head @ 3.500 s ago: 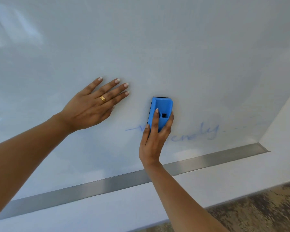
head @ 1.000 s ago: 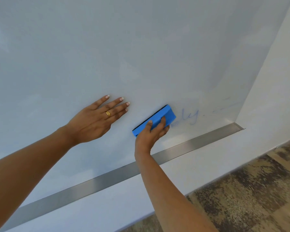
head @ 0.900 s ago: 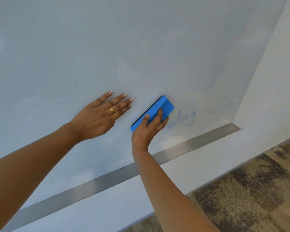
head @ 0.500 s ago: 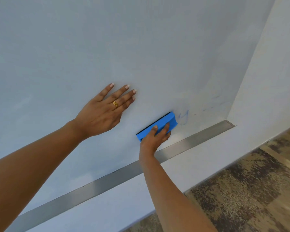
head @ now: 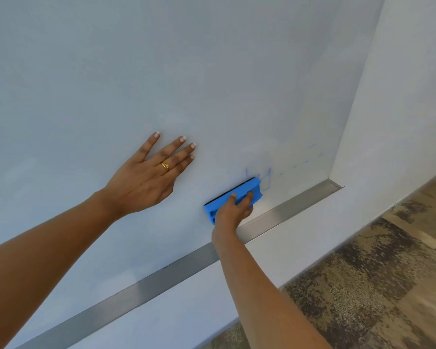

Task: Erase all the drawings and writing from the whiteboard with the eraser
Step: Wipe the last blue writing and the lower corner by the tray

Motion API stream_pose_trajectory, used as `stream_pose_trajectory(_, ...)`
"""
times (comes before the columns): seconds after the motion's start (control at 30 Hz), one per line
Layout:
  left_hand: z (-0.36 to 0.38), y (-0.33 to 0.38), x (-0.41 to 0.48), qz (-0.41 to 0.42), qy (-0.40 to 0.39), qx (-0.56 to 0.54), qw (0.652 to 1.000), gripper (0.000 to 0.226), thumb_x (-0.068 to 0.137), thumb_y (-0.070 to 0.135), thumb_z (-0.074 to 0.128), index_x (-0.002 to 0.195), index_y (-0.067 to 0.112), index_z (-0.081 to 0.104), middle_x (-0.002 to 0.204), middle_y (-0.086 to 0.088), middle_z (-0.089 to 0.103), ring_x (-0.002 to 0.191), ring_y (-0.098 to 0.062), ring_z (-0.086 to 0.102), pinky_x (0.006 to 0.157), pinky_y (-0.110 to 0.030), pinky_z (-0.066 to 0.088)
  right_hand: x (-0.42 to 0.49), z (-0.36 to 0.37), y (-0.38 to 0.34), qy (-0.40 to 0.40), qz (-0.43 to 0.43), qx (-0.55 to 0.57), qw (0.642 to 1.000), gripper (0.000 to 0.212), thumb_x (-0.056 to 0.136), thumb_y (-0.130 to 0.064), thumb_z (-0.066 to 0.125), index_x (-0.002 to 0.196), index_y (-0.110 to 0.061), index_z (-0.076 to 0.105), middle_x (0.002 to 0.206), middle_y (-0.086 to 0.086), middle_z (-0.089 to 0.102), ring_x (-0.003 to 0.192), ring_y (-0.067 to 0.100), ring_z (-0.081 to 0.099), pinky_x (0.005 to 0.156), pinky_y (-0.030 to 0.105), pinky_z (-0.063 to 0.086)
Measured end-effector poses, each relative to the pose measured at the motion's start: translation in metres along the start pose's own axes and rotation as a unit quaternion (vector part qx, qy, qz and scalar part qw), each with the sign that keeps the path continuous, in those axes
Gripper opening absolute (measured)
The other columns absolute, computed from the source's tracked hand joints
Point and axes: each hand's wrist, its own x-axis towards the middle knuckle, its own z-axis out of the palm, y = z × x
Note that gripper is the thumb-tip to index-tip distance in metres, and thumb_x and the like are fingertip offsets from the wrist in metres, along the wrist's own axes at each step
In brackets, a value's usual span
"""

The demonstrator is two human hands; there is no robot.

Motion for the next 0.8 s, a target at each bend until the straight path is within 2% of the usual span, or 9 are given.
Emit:
stream_pose_trajectory(0.1, 0.001, 0.0, 0.005, 0.006, 0.002, -0.001, 1.0, 0.052, 0.096, 0.022, 0.028, 0.145, 0.005, 0.031, 0.153, -0.012, 0.025, 0.142, -0.028, 0.019, 0.115, -0.052, 0.011, -0.013, 0.014, -0.01, -0.038, -0.101, -0.018, 0.994, 0.047, 0.1, -0.021, 0.037, 0.145, -0.027, 0.024, 0.154, 0.0, 0.003, 0.134, 0.023, 0.031, 0.106, 0.039, 0.036)
stream_pose_trajectory(0.2, 0.001, -0.001, 0.012, 0.013, -0.004, -0.007, 1.0, 0.052, 0.096, 0.023, 0.028, 0.145, 0.005, 0.03, 0.153, -0.012, 0.025, 0.143, -0.028, 0.018, 0.116, -0.051, 0.009, -0.022, 0.025, -0.02, -0.064, -0.199, -0.038, 0.977, 0.044, 0.1, -0.021, 0.038, 0.142, -0.028, 0.03, 0.154, -0.001, 0.004, 0.135, 0.019, 0.028, 0.105, 0.039, 0.038)
stream_pose_trajectory(0.33, 0.001, -0.002, 0.023, 0.023, -0.011, -0.012, 1.0, 0.053, 0.095, 0.024, 0.027, 0.145, 0.005, 0.03, 0.153, -0.012, 0.025, 0.143, -0.028, 0.016, 0.116, -0.051, 0.007, -0.02, 0.029, -0.023, -0.075, -0.254, -0.07, 0.962, 0.043, 0.1, -0.021, 0.038, 0.142, -0.027, 0.031, 0.154, 0.001, 0.004, 0.136, 0.017, 0.027, 0.105, 0.035, 0.039)
stream_pose_trajectory(0.4, 0.001, -0.002, 0.03, 0.024, -0.01, -0.015, 1.0, 0.053, 0.095, 0.024, 0.026, 0.145, 0.005, 0.031, 0.152, -0.012, 0.026, 0.142, -0.028, 0.016, 0.116, -0.05, 0.007, -0.012, 0.027, -0.025, -0.065, -0.242, -0.057, 0.966, 0.043, 0.1, -0.022, 0.038, 0.142, -0.029, 0.031, 0.154, 0.0, 0.005, 0.135, 0.018, 0.029, 0.104, 0.038, 0.04)
stream_pose_trajectory(0.53, 0.003, 0.0, 0.044, 0.035, -0.007, -0.022, 0.999, 0.052, 0.094, 0.023, 0.026, 0.143, 0.005, 0.033, 0.151, -0.012, 0.028, 0.142, -0.027, 0.014, 0.116, -0.05, 0.006, 0.014, 0.016, -0.035, -0.022, -0.127, -0.014, 0.992, 0.046, 0.1, -0.023, 0.036, 0.144, -0.029, 0.026, 0.155, -0.001, 0.004, 0.135, 0.022, 0.03, 0.105, 0.043, 0.037)
stream_pose_trajectory(0.67, 0.005, 0.001, 0.063, 0.062, -0.006, -0.031, 0.998, 0.053, 0.094, 0.023, 0.024, 0.142, 0.004, 0.035, 0.15, -0.013, 0.03, 0.141, -0.027, 0.013, 0.116, -0.049, 0.005, 0.034, 0.0, -0.036, -0.003, -0.084, -0.013, 0.996, 0.046, 0.101, -0.024, 0.034, 0.145, -0.031, 0.023, 0.154, -0.002, 0.005, 0.129, 0.021, 0.036, 0.103, 0.042, 0.04)
stream_pose_trajectory(0.8, 0.008, 0.004, 0.079, 0.075, -0.011, -0.026, 0.997, 0.054, 0.093, 0.024, 0.024, 0.142, 0.004, 0.034, 0.151, -0.013, 0.029, 0.142, -0.028, 0.011, 0.116, -0.049, 0.006, 0.062, -0.018, -0.037, 0.035, 0.005, -0.008, 0.999, 0.046, 0.101, -0.025, 0.034, 0.145, -0.031, 0.022, 0.152, 0.002, 0.013, 0.124, 0.024, 0.041, 0.103, 0.044, 0.039)
